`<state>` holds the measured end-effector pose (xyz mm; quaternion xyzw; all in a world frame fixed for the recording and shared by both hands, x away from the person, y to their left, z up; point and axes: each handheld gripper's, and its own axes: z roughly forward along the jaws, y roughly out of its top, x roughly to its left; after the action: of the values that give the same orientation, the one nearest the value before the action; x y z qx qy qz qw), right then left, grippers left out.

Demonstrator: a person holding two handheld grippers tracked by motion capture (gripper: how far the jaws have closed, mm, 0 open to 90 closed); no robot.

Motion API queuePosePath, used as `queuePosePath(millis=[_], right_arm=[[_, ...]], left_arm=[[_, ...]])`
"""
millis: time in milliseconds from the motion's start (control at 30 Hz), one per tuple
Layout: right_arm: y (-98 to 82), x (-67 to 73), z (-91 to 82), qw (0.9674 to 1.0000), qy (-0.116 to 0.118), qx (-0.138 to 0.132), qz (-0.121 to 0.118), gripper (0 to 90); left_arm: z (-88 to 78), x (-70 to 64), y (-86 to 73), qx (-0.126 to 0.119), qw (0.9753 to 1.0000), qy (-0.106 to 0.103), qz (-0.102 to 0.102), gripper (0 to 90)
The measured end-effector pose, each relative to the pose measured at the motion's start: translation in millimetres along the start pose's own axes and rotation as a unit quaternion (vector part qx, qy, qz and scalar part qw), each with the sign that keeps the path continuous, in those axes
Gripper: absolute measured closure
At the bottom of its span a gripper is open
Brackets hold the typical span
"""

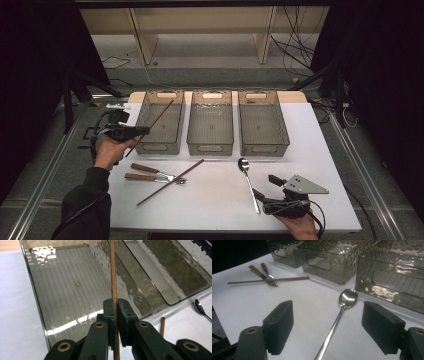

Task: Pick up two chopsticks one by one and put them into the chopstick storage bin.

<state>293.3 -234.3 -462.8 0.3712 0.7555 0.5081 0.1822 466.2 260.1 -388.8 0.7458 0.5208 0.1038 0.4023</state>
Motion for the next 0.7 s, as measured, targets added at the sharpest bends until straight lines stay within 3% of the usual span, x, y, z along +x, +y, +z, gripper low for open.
queuePosePath(millis=[200,700], right_arm=[[-0.1,-0.3,-0.1,1.0000,0.001,0.000,0.001,26.3],[-0.3,-0.7,0.5,1.0000,0.003,0.000,0.004,26.3]], left_arm=[[10.8,5.0,8.0,0.001,1.0000,0.003,0.002,85.0],[37.1,19.8,29.9,0.031,0.9993,0.018,0.013,84.9]])
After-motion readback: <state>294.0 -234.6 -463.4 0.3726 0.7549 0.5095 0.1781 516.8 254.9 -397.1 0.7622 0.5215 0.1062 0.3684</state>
